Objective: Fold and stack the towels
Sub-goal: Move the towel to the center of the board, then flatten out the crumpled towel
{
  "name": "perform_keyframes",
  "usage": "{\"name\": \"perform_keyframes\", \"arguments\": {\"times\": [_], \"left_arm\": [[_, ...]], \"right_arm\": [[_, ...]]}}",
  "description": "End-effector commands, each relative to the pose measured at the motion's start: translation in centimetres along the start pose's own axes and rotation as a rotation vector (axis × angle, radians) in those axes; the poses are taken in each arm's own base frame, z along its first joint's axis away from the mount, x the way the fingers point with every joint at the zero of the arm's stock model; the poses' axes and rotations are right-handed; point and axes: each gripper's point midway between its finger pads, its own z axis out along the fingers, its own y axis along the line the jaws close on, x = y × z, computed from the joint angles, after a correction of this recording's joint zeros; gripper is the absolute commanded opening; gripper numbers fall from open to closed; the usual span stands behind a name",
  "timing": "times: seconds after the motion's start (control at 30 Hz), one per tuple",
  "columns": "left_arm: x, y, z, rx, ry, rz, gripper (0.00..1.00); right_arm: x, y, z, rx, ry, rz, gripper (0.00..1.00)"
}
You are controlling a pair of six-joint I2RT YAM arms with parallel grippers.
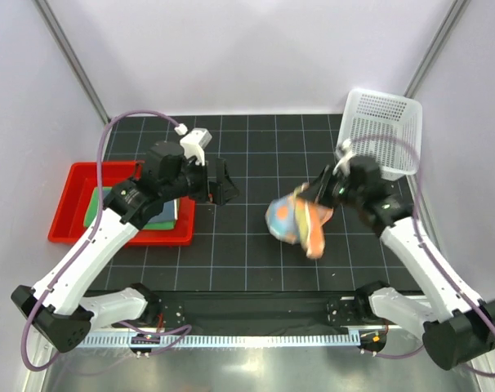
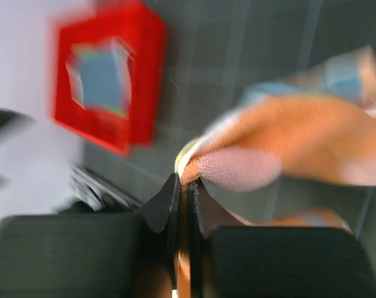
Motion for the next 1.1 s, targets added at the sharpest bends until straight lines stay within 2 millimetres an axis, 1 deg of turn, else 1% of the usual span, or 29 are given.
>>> {"name": "perform_keyframes", "arguments": {"times": [0.0,0.07,0.1,0.13,0.17,0.2,0.23,0.27,0.33,0.37,0.43,0.47,0.5,0.53,0.57,0.6,0.63,0.67,0.7,0.77,0.8,0.83,0.87,0.9,0.93,0.97,1.0,1.03,1.07], "left_arm": [[2.5,0.8,-0.6,-0.020,0.081,-0.013,1.00],[3.9,1.2,-0.1,-0.026,0.123,-0.023,0.99],[4.2,1.3,0.0,-0.026,0.135,-0.030,0.99],[4.5,1.4,0.3,-0.030,0.140,-0.035,0.99],[4.6,1.6,0.8,-0.031,0.142,-0.039,0.99],[4.6,1.7,1.1,-0.036,0.144,-0.047,0.98],[4.5,1.7,1.6,-0.038,0.145,-0.053,0.97],[4.1,1.8,2.7,-0.040,0.144,-0.058,0.97],[3.7,1.9,4.1,-0.044,0.147,-0.068,0.96],[3.6,2.1,5.9,-0.051,0.175,-0.073,0.96],[3.4,1.8,7.7,-0.031,0.207,-0.081,0.94],[3.3,1.5,8.5,-0.016,0.221,-0.090,0.91],[3.4,1.3,10.2,-0.005,0.246,-0.095,0.91],[3.3,1.1,10.9,0.002,0.249,-0.103,0.90],[3.4,1.3,11.6,-0.011,0.253,-0.109,0.90],[4.1,1.8,13.1,-0.028,0.283,-0.123,0.89],[4.3,1.9,13.8,-0.035,0.291,-0.133,0.88],[4.9,2.0,14.5,-0.039,0.310,-0.143,0.88],[5.9,2.3,15.6,-0.044,0.341,-0.152,0.88],[6.9,1.3,16.9,-0.003,0.363,-0.164,0.87],[7.9,1.2,18.0,0.011,0.391,-0.171,0.87],[8.4,-0.2,18.6,0.063,0.400,-0.165,0.87],[8.8,-0.9,19.2,0.090,0.410,-0.163,0.86],[9.5,-1.2,19.8,0.107,0.426,-0.165,0.86],[10.5,-1.4,20.7,0.121,0.455,-0.170,0.86],[11.1,-2.0,21.4,0.140,0.469,-0.174,0.85],[11.7,-2.8,21.6,0.183,0.494,-0.186,0.84],[12.7,-2.7,22.4,0.188,0.521,-0.202,0.81],[12.9,-3.0,22.8,0.200,0.523,-0.210,0.81]], "right_arm": [[7.8,-4.4,2.8,0.089,0.119,0.115,0.16],[11.8,-7.4,3.3,0.164,0.235,0.116,0.25],[12.6,-7.7,3.3,0.169,0.257,0.105,0.42],[13.4,-8.5,2.8,0.211,0.285,0.102,0.52],[12.2,-9.6,2.4,0.284,0.237,0.059,0.57],[12.3,-10.8,1.5,0.366,0.246,0.050,0.61],[10.1,-11.7,1.1,0.456,0.165,0.011,0.63],[9.1,-13.0,0.7,0.533,0.131,-0.026,0.65],[7.0,-14.6,0.3,0.647,0.062,-0.076,0.65],[5.9,-15.8,0.5,0.711,0.032,-0.092,0.64],[4.8,-16.8,1.5,0.717,0.034,-0.109,0.63],[3.8,-18.3,1.5,0.739,0.023,-0.071,0.62],[4.6,-18.7,2.9,0.683,0.088,-0.020,0.61],[4.4,-19.3,3.2,0.666,0.096,0.028,0.61],[4.1,-20.2,3.3,0.667,0.099,0.083,0.61],[4.7,-20.0,4.0,0.641,0.131,0.115,0.61],[4.7,-20.1,4.3,0.648,0.124,0.155,0.63],[4.8,-20.2,4.5,0.653,0.121,0.182,0.68],[5.3,-20.9,4.8,0.679,0.127,0.209,0.69],[6.3,-21.7,5.1,0.701,0.147,0.238,0.70],[6.7,-21.7,5.9,0.672,0.164,0.243,0.70],[7.1,-21.8,6.3,0.649,0.178,0.228,0.69],[7.1,-21.6,6.7,0.614,0.182,0.215,0.66],[6.6,-21.2,7.4,0.570,0.160,0.191,0.61],[6.6,-20.8,7.6,0.537,0.165,0.179,0.53],[6.3,-20.5,7.7,0.513,0.160,0.144,0.33],[5.7,-20.1,8.1,0.484,0.144,0.126,0.24],[5.0,-18.7,8.3,0.421,0.137,0.113,0.18],[4.5,-17.9,8.6,0.376,0.133,0.099,0.08]]}}
